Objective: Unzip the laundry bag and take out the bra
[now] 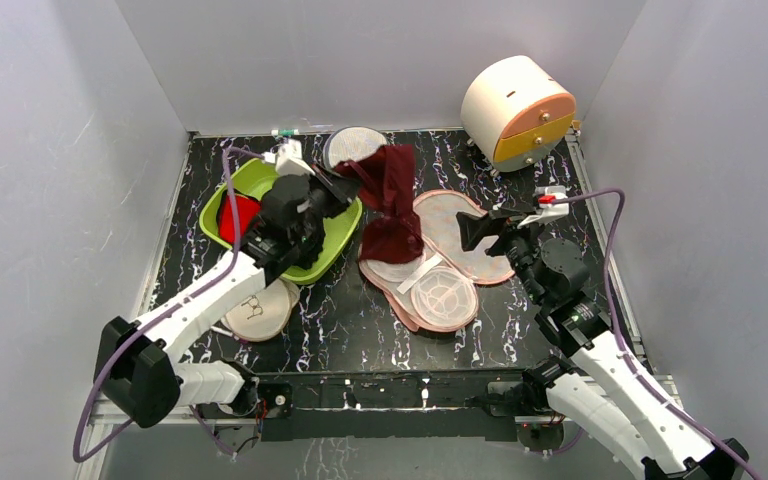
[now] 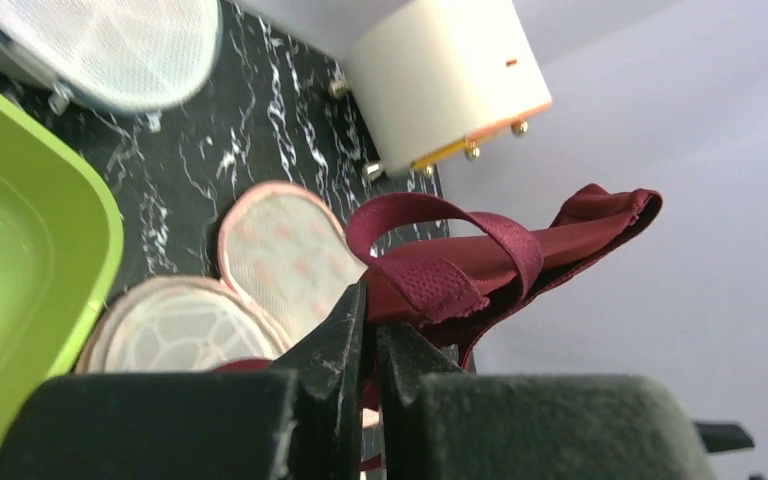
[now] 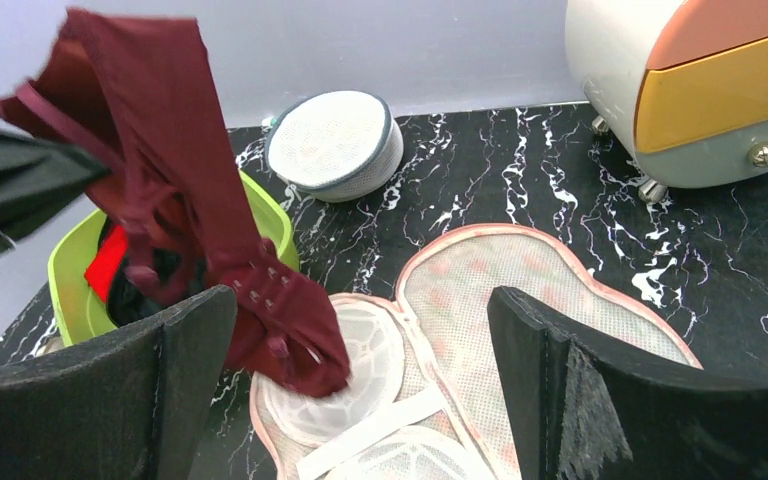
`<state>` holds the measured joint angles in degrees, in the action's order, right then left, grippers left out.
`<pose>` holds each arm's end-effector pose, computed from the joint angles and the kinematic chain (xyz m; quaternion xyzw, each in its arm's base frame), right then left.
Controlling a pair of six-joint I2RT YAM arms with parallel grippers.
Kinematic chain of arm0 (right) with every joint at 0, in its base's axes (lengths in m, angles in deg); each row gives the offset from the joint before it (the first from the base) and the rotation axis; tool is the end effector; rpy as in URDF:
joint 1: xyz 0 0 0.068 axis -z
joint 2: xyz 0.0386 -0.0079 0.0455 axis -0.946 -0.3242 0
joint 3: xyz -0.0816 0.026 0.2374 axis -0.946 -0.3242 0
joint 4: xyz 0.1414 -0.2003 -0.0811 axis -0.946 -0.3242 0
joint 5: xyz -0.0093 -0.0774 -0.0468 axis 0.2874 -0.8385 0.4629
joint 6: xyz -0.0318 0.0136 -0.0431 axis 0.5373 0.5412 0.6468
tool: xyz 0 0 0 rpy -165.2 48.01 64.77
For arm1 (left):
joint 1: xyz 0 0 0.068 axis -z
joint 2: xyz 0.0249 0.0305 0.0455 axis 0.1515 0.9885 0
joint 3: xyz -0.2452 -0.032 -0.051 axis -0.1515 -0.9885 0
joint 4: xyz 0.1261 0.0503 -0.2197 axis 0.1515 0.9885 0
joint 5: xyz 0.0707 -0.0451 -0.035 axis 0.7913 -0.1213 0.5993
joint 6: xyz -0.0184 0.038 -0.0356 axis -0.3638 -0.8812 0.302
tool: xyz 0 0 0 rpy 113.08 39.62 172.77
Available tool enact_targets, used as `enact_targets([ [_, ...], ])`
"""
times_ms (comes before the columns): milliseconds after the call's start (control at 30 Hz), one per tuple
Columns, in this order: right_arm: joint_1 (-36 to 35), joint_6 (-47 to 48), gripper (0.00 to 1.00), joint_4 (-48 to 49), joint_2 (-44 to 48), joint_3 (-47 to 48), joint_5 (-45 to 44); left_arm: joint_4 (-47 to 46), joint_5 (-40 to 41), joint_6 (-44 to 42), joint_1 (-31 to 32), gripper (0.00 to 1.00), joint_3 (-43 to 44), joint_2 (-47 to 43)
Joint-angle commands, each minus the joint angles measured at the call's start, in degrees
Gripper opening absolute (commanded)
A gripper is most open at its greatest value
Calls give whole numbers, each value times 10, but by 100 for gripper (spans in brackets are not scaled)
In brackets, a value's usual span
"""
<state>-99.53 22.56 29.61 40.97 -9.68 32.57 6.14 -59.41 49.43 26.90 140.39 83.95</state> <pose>0.1614 0.0798 0.3093 -0.0064 0.7163 0.2082 0.6660 0.2496 -0.1719 0.3147 -0.1560 0.7075 -0.4394 0.5311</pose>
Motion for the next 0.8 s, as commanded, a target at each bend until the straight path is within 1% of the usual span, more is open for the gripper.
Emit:
enact_targets([
  [0,2,-2,98,8,-1,25,2,137,4,-10,-38,0,104,-31],
  [67,1,-4,98,8,-10,26,6,196,17,1,-57,0,139,-34],
  [133,2,-6,98,10,-18,26,11,233,18,18,-84,0,158,-41],
  [267,1,-7,98,16,-35,29,22,302,18,77,-135,0,173,-62],
  [333,1,-8,98,18,-41,30,25,313,16,99,-151,0,160,-79],
  [400,1,-10,98,22,-48,28,29,299,10,105,-154,0,145,-92],
  [500,1,-11,98,27,-57,26,34,320,14,135,-156,0,137,-108],
  [633,1,-15,98,31,-66,26,39,347,60,175,-155,0,107,-146],
  [700,2,-15,98,33,-69,25,43,366,92,185,-157,0,93,-155],
  [767,1,-17,98,34,-72,27,48,374,104,178,-168,0,86,-149],
])
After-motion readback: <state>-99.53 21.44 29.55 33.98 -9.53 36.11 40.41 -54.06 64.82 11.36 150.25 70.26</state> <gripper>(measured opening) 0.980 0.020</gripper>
